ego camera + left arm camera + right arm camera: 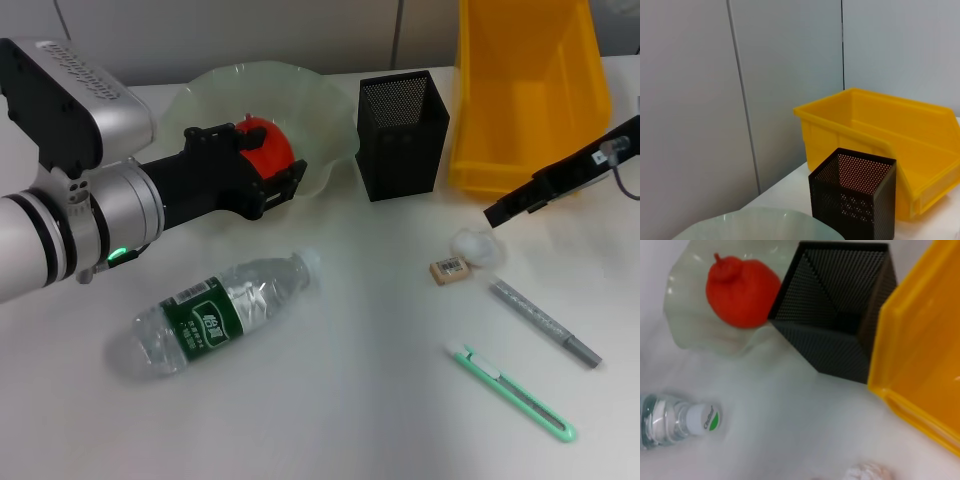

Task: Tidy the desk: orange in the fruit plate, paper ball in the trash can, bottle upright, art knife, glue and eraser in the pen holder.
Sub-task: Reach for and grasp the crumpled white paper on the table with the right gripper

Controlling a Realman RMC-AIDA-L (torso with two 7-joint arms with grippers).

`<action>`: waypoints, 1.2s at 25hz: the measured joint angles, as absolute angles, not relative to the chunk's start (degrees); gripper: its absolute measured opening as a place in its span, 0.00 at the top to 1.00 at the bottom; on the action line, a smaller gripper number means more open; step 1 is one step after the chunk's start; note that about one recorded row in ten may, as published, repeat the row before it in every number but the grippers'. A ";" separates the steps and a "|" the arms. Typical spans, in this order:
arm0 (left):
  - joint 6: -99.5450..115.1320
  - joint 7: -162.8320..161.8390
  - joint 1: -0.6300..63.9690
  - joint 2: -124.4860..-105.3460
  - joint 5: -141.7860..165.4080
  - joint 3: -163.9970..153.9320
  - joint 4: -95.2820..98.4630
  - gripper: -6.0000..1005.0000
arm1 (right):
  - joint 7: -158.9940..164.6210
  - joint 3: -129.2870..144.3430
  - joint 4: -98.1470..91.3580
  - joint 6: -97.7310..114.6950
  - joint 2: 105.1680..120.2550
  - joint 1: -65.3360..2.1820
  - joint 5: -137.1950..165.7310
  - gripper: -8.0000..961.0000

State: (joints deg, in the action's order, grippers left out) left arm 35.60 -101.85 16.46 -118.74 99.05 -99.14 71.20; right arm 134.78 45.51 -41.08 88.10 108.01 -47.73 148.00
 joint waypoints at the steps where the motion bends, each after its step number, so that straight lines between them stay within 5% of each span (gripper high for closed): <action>1: 35.62 -101.85 16.44 -118.74 99.05 -99.14 71.19 0.41 | 135.20 46.10 -40.85 87.96 108.01 -48.12 148.25 0.21; 30: 35.75 -101.87 16.07 -118.74 98.34 -99.53 70.34 0.41 | 137.20 53.07 -40.16 82.87 111.91 -52.22 153.22 0.22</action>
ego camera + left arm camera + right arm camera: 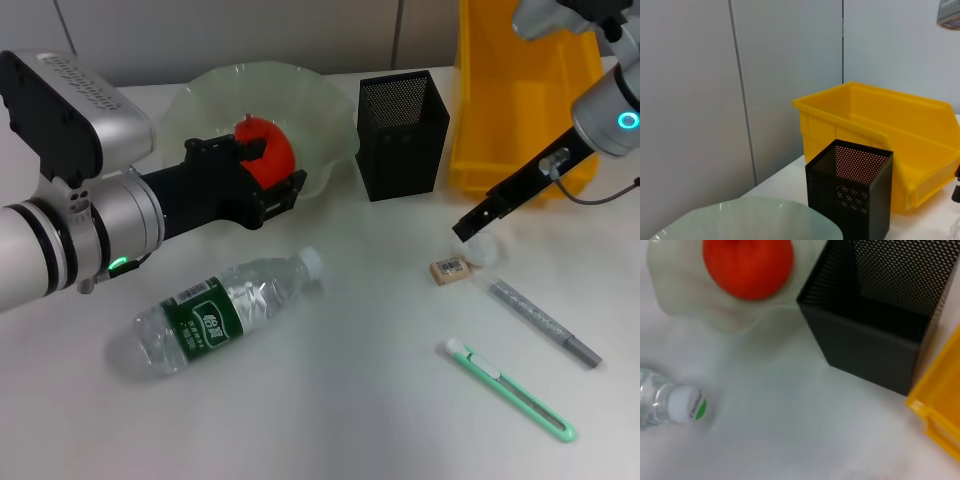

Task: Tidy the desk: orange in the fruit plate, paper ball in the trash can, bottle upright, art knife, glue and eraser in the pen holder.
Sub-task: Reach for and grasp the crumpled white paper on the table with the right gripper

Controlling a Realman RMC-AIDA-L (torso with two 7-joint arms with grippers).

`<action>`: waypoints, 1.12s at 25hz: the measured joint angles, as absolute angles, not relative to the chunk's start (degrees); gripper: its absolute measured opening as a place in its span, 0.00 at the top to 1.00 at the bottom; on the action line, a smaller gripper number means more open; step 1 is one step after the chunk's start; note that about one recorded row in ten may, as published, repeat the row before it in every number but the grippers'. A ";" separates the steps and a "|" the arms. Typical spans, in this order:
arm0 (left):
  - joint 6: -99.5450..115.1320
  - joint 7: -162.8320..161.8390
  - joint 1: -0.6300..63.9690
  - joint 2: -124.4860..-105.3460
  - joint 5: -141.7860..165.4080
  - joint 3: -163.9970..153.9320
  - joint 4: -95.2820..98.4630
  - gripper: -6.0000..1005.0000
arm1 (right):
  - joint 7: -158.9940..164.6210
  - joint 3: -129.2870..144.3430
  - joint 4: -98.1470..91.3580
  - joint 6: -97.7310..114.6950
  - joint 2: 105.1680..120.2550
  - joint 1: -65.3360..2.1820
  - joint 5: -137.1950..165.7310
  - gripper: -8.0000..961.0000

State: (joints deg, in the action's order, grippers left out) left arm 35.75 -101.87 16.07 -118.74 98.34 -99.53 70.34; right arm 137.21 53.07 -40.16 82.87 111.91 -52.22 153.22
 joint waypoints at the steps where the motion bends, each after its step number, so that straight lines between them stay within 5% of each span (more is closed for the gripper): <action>1: 35.76 -101.87 16.07 -118.74 98.34 -99.56 70.33 0.41 | 137.19 53.18 -40.14 82.85 112.03 -52.31 153.24 0.22; 28: 35.77 -101.87 15.99 -118.80 98.35 -99.93 70.12 0.41 | 137.77 53.79 -38.41 81.64 112.33 -51.63 154.05 0.22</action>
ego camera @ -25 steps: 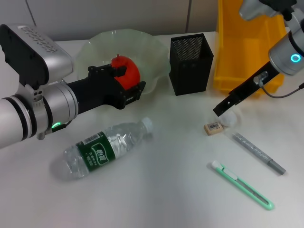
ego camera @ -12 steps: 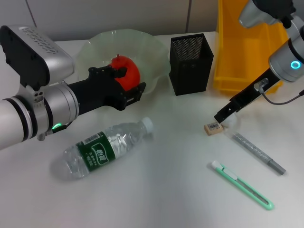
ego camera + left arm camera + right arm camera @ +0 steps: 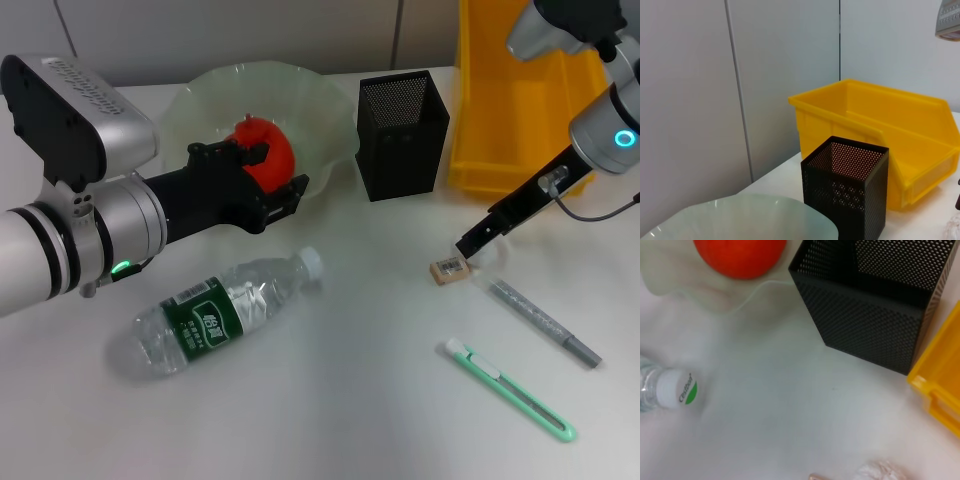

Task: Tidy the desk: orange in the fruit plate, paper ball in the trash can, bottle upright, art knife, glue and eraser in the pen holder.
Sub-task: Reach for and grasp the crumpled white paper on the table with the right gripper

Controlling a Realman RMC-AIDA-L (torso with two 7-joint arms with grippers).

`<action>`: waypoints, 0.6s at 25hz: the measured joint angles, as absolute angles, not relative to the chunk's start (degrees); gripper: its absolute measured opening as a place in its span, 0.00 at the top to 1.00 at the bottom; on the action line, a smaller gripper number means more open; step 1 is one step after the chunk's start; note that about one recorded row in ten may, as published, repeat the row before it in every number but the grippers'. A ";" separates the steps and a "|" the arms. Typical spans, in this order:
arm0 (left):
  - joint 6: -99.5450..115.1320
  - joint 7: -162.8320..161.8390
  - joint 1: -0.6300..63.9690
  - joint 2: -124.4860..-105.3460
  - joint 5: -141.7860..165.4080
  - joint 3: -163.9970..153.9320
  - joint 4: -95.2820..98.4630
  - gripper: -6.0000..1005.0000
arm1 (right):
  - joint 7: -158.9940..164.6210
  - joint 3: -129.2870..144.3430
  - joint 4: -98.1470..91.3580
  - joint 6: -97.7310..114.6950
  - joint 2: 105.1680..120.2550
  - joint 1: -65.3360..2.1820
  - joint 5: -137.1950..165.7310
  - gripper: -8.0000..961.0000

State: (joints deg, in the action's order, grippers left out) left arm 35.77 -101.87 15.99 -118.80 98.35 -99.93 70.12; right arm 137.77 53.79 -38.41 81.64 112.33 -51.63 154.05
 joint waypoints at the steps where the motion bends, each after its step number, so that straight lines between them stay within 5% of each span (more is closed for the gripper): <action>1: 35.77 -101.87 15.99 -118.81 98.35 -99.94 70.08 0.41 | 137.78 53.79 -38.41 81.57 112.33 -51.60 154.05 0.22; 15: 35.77 -101.87 15.99 -118.83 98.31 -99.93 70.04 0.41 | 137.80 54.18 -37.54 80.26 112.32 -51.41 154.08 0.22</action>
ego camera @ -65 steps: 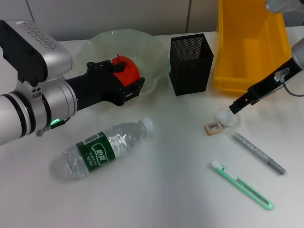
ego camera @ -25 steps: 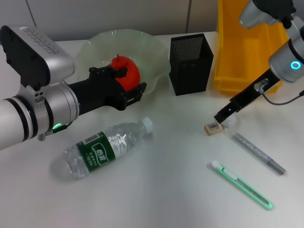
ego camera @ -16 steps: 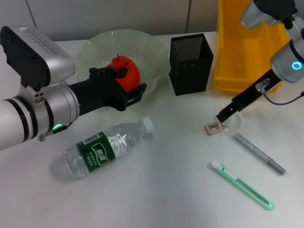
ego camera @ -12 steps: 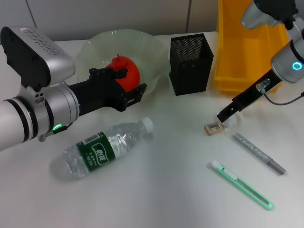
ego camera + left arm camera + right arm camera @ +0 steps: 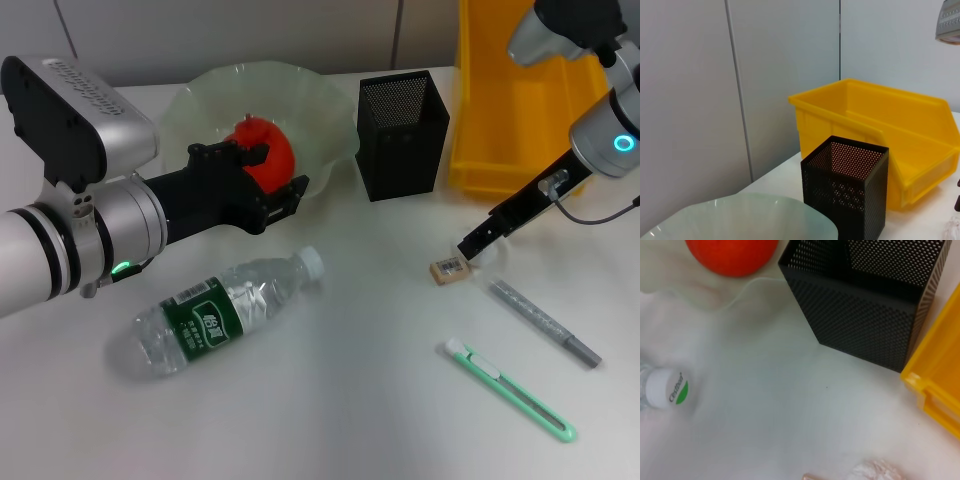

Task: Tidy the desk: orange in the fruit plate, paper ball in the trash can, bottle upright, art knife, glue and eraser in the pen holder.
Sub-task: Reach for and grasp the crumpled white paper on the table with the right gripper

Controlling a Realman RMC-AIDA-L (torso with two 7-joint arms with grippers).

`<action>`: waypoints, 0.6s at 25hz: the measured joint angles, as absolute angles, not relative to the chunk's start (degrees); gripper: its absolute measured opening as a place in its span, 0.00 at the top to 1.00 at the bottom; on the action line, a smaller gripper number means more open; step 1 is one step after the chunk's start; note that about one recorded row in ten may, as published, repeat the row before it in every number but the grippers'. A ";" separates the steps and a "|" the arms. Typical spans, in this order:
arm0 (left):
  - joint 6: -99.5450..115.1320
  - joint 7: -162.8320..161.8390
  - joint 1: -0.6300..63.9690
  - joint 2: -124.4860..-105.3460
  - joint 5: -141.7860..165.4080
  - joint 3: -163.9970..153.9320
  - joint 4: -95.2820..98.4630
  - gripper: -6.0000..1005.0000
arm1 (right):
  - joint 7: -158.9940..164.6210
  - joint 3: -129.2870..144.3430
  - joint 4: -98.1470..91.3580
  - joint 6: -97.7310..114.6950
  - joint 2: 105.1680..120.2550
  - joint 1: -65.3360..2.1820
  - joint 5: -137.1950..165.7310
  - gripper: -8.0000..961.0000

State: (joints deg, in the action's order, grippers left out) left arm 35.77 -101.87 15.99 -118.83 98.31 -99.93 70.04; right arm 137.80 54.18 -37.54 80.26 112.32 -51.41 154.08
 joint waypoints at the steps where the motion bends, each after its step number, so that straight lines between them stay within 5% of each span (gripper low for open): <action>1: 35.77 -101.87 15.99 -118.83 98.30 -99.93 70.05 0.41 | 137.81 54.28 -37.52 80.19 112.32 -51.41 154.08 0.22; 11: 35.77 -101.87 16.00 -118.82 98.25 -99.93 69.70 0.41 | 137.63 54.32 -37.53 80.03 112.32 -51.42 154.08 0.33; 15: 35.77 -101.87 16.00 -118.82 98.25 -99.93 69.70 0.41 | 137.53 54.32 -37.54 80.09 112.32 -51.42 154.07 0.49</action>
State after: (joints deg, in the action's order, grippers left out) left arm 35.77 -101.87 16.00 -118.82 98.25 -99.93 69.70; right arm 137.53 54.32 -37.54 80.09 112.32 -51.42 154.07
